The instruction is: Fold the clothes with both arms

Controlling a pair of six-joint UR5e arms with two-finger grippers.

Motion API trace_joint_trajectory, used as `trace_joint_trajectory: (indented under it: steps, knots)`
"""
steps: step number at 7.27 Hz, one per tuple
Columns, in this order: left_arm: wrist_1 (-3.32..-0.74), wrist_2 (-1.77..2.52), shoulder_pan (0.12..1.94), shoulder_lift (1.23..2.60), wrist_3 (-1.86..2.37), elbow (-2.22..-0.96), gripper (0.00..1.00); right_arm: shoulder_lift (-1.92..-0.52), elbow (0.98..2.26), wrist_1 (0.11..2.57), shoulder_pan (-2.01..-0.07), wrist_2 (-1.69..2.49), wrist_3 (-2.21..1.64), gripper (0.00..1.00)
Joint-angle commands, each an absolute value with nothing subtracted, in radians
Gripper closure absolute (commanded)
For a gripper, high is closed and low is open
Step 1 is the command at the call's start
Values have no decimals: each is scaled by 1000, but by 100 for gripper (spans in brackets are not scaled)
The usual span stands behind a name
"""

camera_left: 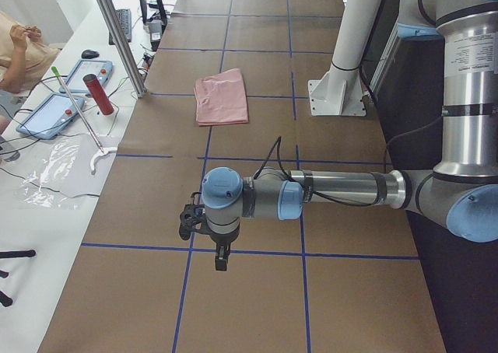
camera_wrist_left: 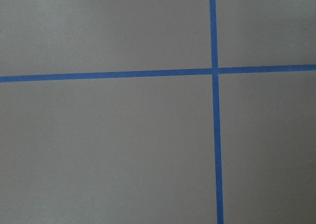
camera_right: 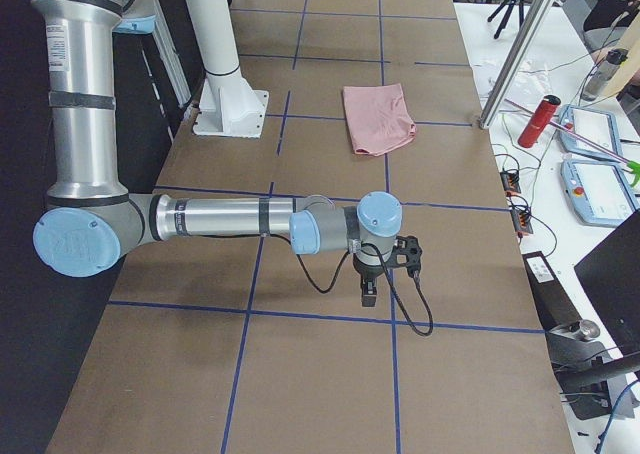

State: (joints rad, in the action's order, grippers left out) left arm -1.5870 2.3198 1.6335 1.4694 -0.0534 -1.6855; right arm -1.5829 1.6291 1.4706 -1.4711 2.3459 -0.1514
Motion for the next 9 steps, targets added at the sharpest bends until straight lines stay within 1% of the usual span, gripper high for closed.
trace_joint_trajectory:
  steps: [1,9]
  knots:
    - [-1585,2362,1634,1456,-52,-1686,0,-1575,1631,1470,-1471,2345,-153,0]
    - [-1594,2367,1631,1462,-51,-1690,0,-1585,1624,1474,-1485,2352,-153,0]
